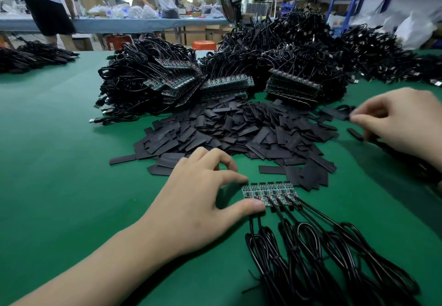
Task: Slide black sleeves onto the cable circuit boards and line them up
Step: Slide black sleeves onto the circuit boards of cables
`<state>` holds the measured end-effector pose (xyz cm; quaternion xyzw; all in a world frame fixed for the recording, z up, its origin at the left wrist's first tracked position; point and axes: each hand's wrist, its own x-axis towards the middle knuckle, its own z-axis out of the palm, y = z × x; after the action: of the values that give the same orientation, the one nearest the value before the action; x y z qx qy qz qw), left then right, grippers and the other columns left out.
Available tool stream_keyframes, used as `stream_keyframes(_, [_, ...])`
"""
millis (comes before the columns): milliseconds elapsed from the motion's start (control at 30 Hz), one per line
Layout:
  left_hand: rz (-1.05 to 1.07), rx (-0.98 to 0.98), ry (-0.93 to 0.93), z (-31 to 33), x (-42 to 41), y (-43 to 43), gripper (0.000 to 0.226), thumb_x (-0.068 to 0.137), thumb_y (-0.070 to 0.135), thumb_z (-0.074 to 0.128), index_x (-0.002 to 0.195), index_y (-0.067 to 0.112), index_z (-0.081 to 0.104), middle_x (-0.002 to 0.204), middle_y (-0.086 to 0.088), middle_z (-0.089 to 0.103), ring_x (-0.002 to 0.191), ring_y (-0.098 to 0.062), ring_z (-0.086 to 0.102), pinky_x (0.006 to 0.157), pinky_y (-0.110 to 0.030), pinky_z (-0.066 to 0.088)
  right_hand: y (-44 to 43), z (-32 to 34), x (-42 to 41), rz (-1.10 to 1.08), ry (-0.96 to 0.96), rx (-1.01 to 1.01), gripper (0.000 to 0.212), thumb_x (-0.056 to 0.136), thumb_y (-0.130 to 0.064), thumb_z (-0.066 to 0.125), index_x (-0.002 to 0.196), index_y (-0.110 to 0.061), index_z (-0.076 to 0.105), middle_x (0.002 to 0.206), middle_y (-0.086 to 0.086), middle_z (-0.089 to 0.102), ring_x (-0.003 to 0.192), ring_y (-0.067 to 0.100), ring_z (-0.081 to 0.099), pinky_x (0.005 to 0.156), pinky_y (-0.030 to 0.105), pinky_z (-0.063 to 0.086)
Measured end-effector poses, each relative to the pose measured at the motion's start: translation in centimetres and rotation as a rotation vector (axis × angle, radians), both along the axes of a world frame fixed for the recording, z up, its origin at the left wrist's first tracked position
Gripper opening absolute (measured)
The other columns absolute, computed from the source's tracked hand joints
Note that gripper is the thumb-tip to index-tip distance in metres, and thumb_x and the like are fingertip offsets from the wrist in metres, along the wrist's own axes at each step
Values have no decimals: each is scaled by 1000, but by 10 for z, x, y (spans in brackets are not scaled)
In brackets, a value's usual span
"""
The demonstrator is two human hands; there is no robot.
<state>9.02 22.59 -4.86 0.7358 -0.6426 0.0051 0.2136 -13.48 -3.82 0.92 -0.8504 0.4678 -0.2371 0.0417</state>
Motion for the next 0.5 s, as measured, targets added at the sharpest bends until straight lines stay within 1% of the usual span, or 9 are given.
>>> stream_keyframes(67, [-9,-7,45,0,0,0,73,74,91,35,116,43,71,112,28,47,111,-1,41,100,-34,39,-15,-3,-10,-187,162,7,10,89,-38,74,88,-30,79,78,1,75,82,31,70,77,47,60])
stream_keyframes(133, [-28,-49,143,0,0,0,61,71,87,51,108,41,70,109,26,51,111,-2,46,100,-32,41,-14,-4,-8,-223,207,-75,18,89,-43,74,94,-27,80,96,13,74,90,38,67,80,47,58])
stream_keyframes(167, [-31,-74,198,1,-1,0,57,69,83,59,105,40,68,107,25,52,110,-3,49,98,-27,41,-5,-3,-2,-152,165,-146,19,89,-46,72,94,-29,79,99,11,74,92,35,67,78,42,56])
stream_keyframes(200, [-31,-101,255,1,-3,0,54,67,79,66,102,38,67,104,24,55,108,-2,52,93,-21,42,10,-2,6,-10,77,-192,18,90,-48,68,93,-34,79,97,2,75,90,24,67,74,36,53])
stream_keyframes(267, [-27,-156,377,3,-6,0,48,64,69,73,98,35,67,95,20,61,98,-1,59,80,-10,40,53,0,29,339,-100,-49,20,87,-59,61,86,-45,75,88,-22,74,82,-6,65,68,23,47])
stream_keyframes(300, [-26,-179,435,4,-7,0,43,64,62,77,96,34,68,91,19,64,93,-1,61,77,-9,41,74,-2,41,491,-120,95,26,85,-66,57,86,-47,75,86,-27,74,81,-11,65,67,19,48])
stream_keyframes(367, [-45,-203,540,6,-8,0,32,68,42,87,93,32,68,83,13,67,83,-4,65,75,-13,46,104,-13,57,681,-75,328,35,83,-70,56,89,-43,77,86,-26,74,78,-8,67,69,19,51])
stream_keyframes(433, [-70,-217,637,7,-7,-1,29,70,23,91,90,29,70,79,9,68,75,-5,65,75,-24,52,116,-25,65,774,-47,410,29,85,-63,63,86,-37,75,80,-20,73,72,-5,65,65,15,46])
stream_keyframes(500, [-68,-225,740,8,-6,-1,27,68,22,90,88,26,73,76,7,69,70,-6,63,71,-27,54,118,-31,67,813,-100,462,22,90,-52,67,81,-33,74,75,-13,71,67,-4,60,63,18,44])
